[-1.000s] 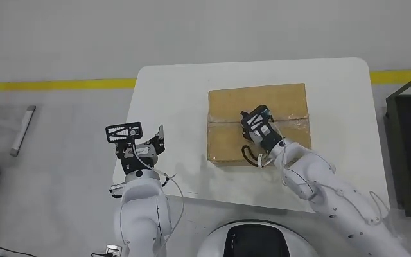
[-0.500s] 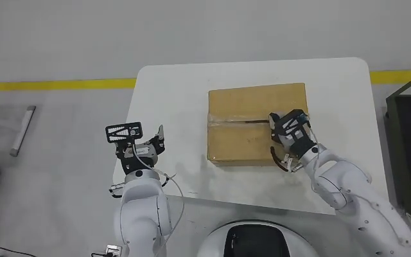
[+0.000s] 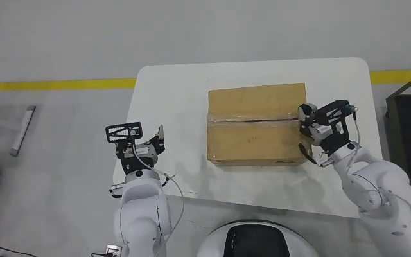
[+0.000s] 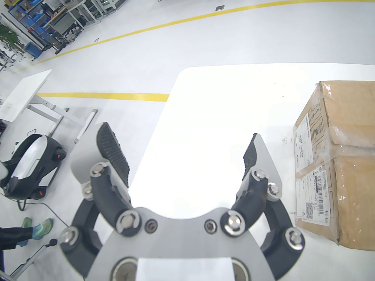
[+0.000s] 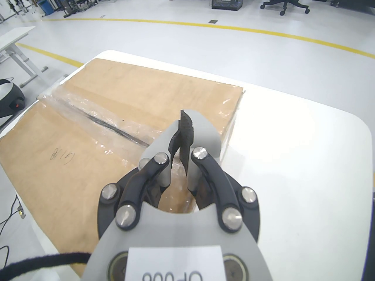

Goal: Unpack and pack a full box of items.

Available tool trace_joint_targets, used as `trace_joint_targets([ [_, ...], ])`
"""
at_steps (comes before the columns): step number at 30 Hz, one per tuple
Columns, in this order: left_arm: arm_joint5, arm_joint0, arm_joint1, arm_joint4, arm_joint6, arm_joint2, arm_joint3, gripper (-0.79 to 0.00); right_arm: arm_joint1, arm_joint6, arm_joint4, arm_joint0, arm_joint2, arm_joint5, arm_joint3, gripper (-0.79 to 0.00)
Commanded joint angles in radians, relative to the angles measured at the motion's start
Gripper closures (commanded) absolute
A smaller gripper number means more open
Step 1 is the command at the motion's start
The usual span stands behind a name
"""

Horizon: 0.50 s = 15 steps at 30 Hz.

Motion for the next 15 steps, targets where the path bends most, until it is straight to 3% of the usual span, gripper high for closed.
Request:
trace_joint_targets([
  [1, 0.0, 0.0, 0.0, 0.0, 0.0, 0.0, 0.0, -0.785, 0.001, 0.009, 0.018, -0.004, 0.019, 0.001, -0.002, 0.0],
  [7, -0.002, 0.001, 0.0, -0.002, 0.006, 0.001, 0.0, -0.785, 0.007, -0.018, 0.072, -0.043, 0.125, -0.019, -0.026, 0.0],
  [15, -0.026, 0.025, -0.001, -0.07, 0.16, 0.076, 0.019, -0.785, 0.014, -0.122, 0.162, -0.215, 0.368, -0.108, -0.087, 0.0],
])
